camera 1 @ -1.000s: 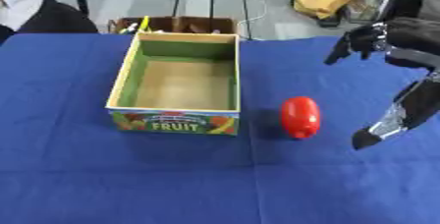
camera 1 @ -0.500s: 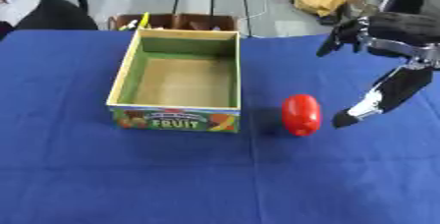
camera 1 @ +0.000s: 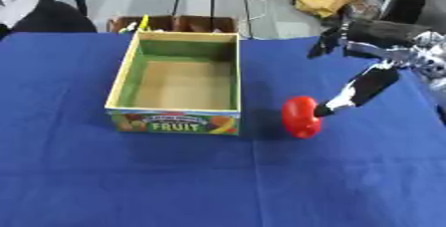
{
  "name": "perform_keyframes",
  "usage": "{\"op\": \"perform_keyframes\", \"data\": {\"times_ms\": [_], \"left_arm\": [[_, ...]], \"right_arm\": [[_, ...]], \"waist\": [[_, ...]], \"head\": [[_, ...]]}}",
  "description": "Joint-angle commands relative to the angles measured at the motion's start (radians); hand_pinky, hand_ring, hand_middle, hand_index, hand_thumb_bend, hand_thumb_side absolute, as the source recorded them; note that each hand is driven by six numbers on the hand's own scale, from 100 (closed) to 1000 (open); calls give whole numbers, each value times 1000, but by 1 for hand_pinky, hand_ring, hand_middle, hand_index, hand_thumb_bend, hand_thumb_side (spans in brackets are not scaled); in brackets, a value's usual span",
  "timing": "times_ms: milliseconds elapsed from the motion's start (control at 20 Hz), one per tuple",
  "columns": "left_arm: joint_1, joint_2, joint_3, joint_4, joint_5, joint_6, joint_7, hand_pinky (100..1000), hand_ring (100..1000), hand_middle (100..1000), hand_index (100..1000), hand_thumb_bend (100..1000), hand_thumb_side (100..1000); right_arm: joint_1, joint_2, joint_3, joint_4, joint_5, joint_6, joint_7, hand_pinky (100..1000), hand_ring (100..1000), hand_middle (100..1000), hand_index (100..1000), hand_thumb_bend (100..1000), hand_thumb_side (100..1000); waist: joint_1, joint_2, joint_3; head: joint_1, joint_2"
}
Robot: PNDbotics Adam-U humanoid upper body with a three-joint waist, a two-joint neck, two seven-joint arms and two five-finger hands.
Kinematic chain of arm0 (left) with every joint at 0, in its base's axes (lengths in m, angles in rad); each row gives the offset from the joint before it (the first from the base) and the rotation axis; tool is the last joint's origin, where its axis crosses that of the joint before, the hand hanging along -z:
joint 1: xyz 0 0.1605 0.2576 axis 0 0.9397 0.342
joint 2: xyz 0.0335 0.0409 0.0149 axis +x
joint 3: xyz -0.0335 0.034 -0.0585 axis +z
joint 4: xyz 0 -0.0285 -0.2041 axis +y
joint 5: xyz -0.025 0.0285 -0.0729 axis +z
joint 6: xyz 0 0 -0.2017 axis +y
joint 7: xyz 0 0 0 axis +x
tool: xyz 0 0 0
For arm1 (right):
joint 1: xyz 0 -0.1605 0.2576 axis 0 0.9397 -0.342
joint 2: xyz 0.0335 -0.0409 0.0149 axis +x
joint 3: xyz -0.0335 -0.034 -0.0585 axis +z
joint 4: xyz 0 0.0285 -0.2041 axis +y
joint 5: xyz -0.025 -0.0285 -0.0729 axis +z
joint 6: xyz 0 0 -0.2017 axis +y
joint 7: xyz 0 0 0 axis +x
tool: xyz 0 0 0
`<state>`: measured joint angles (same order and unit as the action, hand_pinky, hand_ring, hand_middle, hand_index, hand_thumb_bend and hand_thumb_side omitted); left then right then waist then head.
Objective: Pick up objects on the table and place them in the box.
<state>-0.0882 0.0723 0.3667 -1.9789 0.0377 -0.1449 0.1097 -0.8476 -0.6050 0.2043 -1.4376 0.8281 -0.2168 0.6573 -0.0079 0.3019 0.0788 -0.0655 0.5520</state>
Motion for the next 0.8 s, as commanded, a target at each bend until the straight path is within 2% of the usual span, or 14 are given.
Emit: {"op": "perform_keyframes", "data": {"times_ms": [50, 100, 300, 800], "left_arm": [[-7, 20, -2, -21, 4, -1, -4, 210, 198, 469, 418, 100, 793], [-7, 20, -3, -21, 4, 0, -4, 210, 198, 469, 418, 100, 793], [-10, 20, -4, -21, 4, 1, -6, 209, 198, 469, 418, 100, 793], [-8, 19, -5, -21, 4, 1, -9, 209, 197, 470, 418, 100, 794]], "right_arm": [[-30, 6, -4, 39, 20, -8, 5, 592, 762, 723, 832, 791, 609], [-33, 12, -3, 51, 18, -10, 12, 590, 761, 721, 838, 807, 570], [-47, 26, -1, 90, 14, -12, 47, 590, 765, 722, 841, 824, 513], [-49, 37, 1, 106, 16, -22, 78, 593, 771, 733, 852, 835, 487]], "waist": [[3, -21, 2], [3, -20, 3], [1, -18, 8], [4, -17, 7]], "head": [[-6, -6], [-6, -4], [-7, 1], [-44, -15]]}}
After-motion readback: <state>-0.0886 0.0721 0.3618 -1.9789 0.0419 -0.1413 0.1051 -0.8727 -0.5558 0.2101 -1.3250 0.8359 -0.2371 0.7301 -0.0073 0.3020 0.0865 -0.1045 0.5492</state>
